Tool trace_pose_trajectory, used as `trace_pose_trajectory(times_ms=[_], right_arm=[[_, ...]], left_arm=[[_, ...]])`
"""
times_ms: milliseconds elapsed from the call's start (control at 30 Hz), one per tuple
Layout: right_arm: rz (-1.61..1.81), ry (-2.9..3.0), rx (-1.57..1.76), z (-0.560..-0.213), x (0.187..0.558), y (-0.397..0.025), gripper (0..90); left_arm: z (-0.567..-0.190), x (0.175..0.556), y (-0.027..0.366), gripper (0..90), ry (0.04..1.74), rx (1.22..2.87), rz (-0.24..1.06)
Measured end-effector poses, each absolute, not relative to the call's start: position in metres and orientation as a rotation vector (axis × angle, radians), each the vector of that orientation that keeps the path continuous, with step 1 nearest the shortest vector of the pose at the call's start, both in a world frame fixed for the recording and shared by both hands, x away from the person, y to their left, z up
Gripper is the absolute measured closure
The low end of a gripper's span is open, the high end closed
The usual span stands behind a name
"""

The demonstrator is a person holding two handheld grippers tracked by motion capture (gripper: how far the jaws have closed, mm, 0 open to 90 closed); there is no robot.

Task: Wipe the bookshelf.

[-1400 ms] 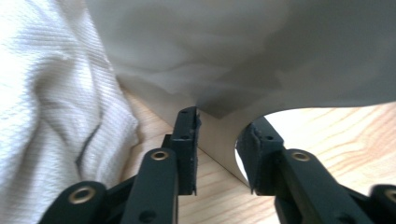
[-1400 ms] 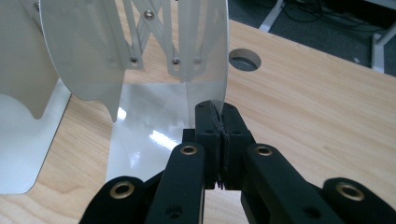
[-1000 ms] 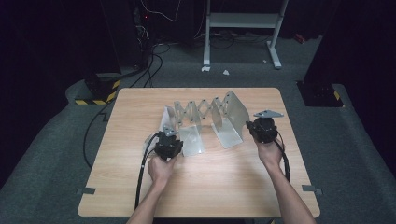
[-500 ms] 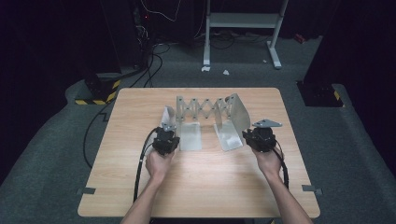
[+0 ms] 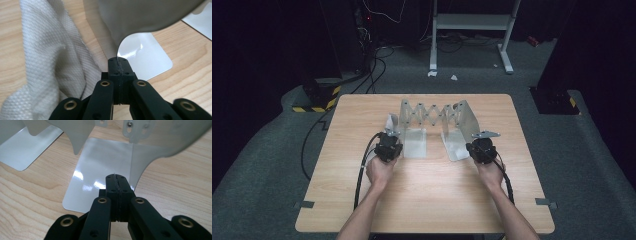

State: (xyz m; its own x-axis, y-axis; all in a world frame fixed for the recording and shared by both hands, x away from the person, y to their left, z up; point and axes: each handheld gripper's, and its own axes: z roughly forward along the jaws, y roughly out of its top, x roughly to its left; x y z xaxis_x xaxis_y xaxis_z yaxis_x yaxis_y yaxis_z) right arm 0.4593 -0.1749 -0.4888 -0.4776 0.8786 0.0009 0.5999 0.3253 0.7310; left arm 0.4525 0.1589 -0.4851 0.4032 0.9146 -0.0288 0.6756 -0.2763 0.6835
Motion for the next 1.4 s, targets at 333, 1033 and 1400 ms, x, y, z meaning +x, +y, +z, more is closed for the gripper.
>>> trace_pose_trajectory(times_ms=[333,1033,1400], right_arm=[[0.929,2.215,1.321,-0.490,0.453,-0.183,85.1],[0.993,2.248,1.309,-0.499,0.473,-0.161,77.8],[1.053,2.221,1.307,-0.493,0.459,-0.181,61.4]], left_arm=[[-0.483,0.457,0.164,90.0,1.367,2.015,0.484],[-0.477,0.465,0.170,89.3,1.361,1.991,0.492],[-0.469,0.456,0.175,50.8,1.329,1.926,0.444]])
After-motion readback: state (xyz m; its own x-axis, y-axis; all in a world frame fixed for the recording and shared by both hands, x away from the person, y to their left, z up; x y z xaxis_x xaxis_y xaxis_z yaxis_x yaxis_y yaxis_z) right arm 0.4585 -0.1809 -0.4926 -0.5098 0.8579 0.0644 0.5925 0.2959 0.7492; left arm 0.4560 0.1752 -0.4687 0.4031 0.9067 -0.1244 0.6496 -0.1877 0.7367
